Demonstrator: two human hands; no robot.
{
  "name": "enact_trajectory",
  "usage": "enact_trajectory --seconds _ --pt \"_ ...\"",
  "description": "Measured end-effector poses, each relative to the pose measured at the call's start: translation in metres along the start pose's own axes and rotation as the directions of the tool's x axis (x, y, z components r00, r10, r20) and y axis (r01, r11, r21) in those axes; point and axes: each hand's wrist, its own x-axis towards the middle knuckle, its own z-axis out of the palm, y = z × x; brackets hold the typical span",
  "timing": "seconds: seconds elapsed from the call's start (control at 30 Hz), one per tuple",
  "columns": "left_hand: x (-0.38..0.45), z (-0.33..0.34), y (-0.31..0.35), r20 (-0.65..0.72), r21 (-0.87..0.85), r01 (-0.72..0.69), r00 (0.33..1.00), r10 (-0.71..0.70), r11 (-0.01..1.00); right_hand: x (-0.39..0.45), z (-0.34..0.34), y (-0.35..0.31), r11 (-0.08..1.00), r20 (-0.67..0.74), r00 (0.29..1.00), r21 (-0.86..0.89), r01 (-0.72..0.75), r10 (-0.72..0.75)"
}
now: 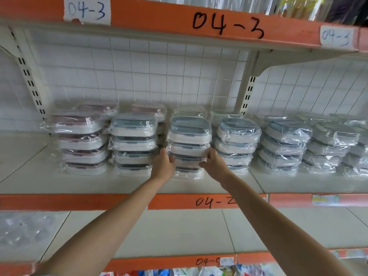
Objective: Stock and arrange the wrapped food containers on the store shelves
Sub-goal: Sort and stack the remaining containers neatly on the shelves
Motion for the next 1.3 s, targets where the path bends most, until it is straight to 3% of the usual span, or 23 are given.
enact_trajectory --seconds 0.1,0.2,0.27,0.33,0.43,0.5,0.57,0.67,0.8,0.9,0.97,1.03,1.1,1.17,1.23,1.3 --pt "-0.009 -0.005 0.006 -0.001 0.021 -0.044 0.999 0.044 0.999 -0.011 -0.011 -0.007 0.978 0.047 0.999 -0.206 0.034 -0.024" --pt "-0.020 -0.014 0.014 -0.075 0.070 -0.187 0.979 0.192 0.980 -0.024 -0.021 -0.020 0.903 -0.010 0.966 -0.357 0.238 -0.259" --pt "-0.021 -0.025 0.027 -0.180 0.144 -0.319 0.922 0.342 0.937 -0.020 -0.030 -0.035 0.792 -0.056 0.888 -0.480 0.378 -0.457" --pt "-0.013 -0.034 0.043 -0.216 0.266 -0.430 0.846 0.488 0.863 -0.006 -0.041 -0.050 0.630 -0.016 0.824 -0.653 0.421 -0.567" --pt "0.007 -0.040 0.066 -0.024 0.492 -0.517 0.796 0.605 0.700 0.014 -0.053 -0.063 0.463 0.165 0.840 -0.771 0.437 -0.518" --pt "0.019 -0.038 0.074 0.147 0.593 -0.547 0.795 0.588 0.591 0.023 -0.066 -0.063 0.507 0.201 0.851 -0.728 0.460 -0.485" --pt "0.026 -0.035 0.079 0.233 0.634 -0.549 0.808 0.541 0.545 0.030 -0.091 -0.060 0.619 0.107 0.863 -0.653 0.436 -0.494" --pt "0.030 -0.030 0.083 0.242 0.636 -0.526 0.831 0.501 0.565 0.044 -0.137 -0.043 0.669 0.014 0.897 -0.661 0.339 -0.441" --pt "0.028 -0.019 0.093 0.203 0.703 -0.451 0.868 0.453 0.550 0.049 -0.163 -0.014 0.602 0.180 0.936 -0.725 0.335 -0.304" --pt "0.018 -0.001 0.109 0.145 0.705 -0.462 0.836 0.529 0.538 0.050 -0.167 -0.004 0.682 0.128 0.929 -0.646 0.344 -0.348" --pt "0.002 0.017 0.116 0.060 0.558 -0.541 0.782 0.621 0.629 0.046 -0.170 0.003 0.794 0.023 0.934 -0.519 0.315 -0.356" --pt "-0.017 0.042 0.113 -0.031 0.379 -0.558 0.790 0.613 0.738 0.039 -0.167 0.018 0.897 -0.023 0.947 -0.328 0.295 -0.320" --pt "-0.033 0.070 0.103 -0.037 0.175 -0.446 0.888 0.459 0.878 0.029 -0.160 0.038 0.966 -0.017 0.966 -0.025 0.256 -0.256" --pt "-0.039 0.098 0.094 0.057 0.039 -0.213 0.976 0.211 0.976 0.023 -0.152 0.059 0.952 -0.040 0.977 0.221 0.212 -0.208" --pt "-0.033 0.117 0.089 0.110 -0.081 0.007 0.994 0.002 0.997 0.023 -0.144 0.077 0.941 -0.052 0.990 0.308 0.144 -0.134" --pt "-0.022 0.128 0.090 0.111 -0.176 0.144 0.986 -0.125 0.974 0.023 -0.137 0.090 0.932 0.055 0.998 0.362 -0.003 -0.018"
